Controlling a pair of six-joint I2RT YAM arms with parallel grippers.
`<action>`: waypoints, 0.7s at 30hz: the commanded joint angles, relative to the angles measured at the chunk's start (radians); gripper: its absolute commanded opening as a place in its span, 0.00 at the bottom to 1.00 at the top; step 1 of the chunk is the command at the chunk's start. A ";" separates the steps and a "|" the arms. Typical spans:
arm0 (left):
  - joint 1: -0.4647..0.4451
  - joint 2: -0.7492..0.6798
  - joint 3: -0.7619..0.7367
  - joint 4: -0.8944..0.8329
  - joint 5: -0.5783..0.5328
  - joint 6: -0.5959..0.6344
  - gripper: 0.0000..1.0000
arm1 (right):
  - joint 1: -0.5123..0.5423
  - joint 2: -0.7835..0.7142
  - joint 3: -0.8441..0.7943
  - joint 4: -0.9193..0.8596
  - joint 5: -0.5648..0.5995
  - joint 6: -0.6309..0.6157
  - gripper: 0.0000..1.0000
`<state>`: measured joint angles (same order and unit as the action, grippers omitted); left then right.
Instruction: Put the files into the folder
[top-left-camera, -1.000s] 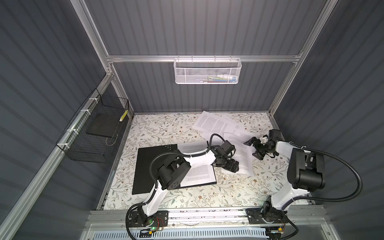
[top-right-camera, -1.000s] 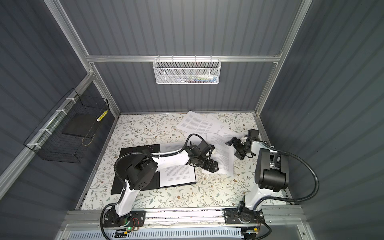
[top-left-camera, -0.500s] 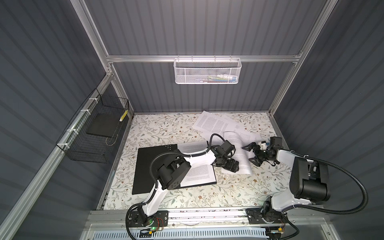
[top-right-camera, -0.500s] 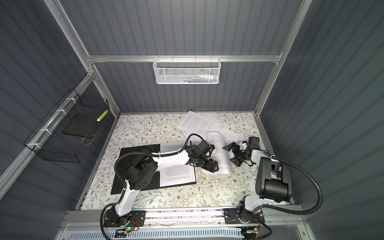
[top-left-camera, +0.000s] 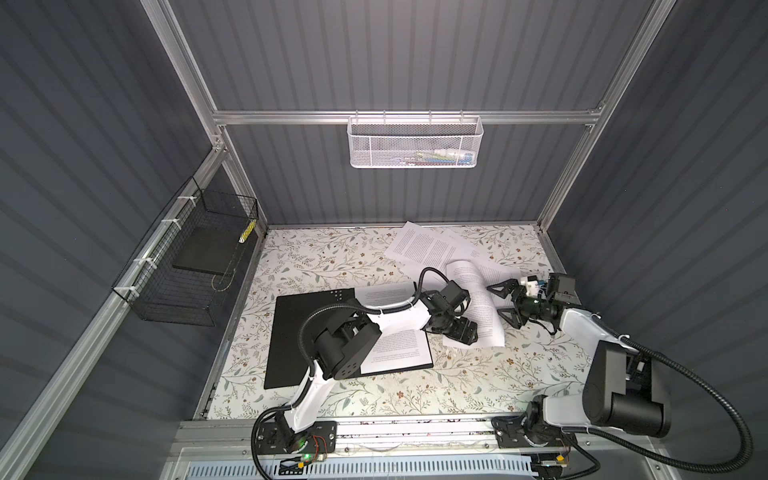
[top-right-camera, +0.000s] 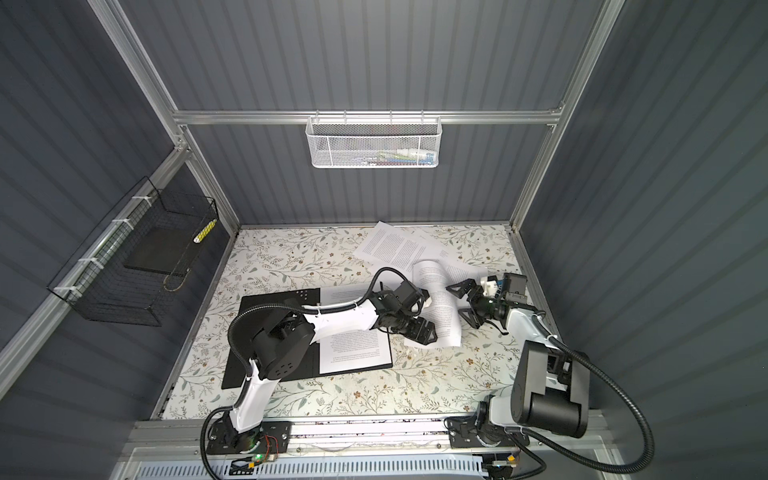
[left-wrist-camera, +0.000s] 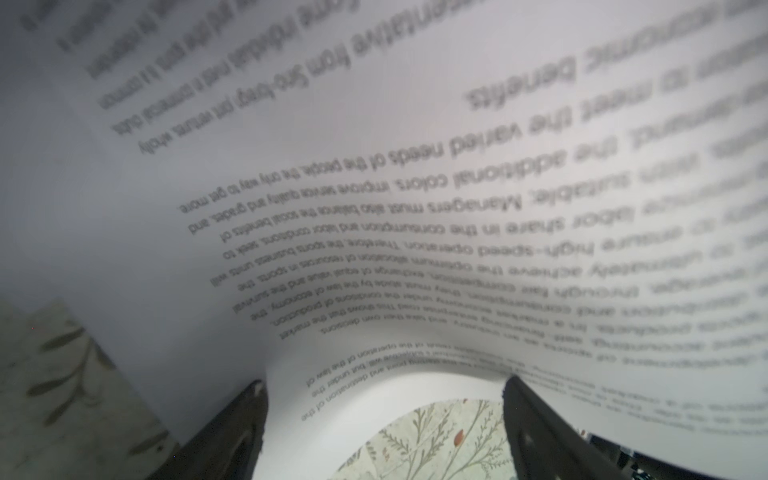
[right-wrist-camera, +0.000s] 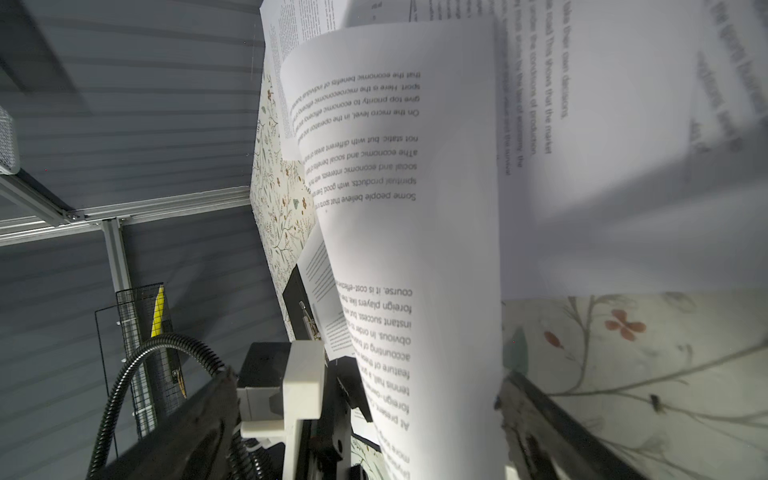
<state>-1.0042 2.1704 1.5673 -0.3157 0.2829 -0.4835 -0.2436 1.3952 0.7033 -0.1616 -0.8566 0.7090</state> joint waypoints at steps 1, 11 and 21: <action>0.007 0.085 -0.075 -0.104 -0.023 -0.012 0.90 | -0.005 -0.009 0.004 0.035 -0.049 0.033 0.99; 0.006 0.092 -0.066 -0.108 -0.019 -0.008 0.90 | -0.007 -0.098 -0.112 0.060 -0.059 0.072 0.99; 0.006 0.111 -0.057 -0.107 -0.013 -0.009 0.90 | -0.007 -0.169 -0.167 0.019 -0.047 0.063 0.99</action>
<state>-1.0042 2.1654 1.5543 -0.2989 0.2901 -0.4831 -0.2462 1.2587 0.5323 -0.1013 -0.9108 0.7982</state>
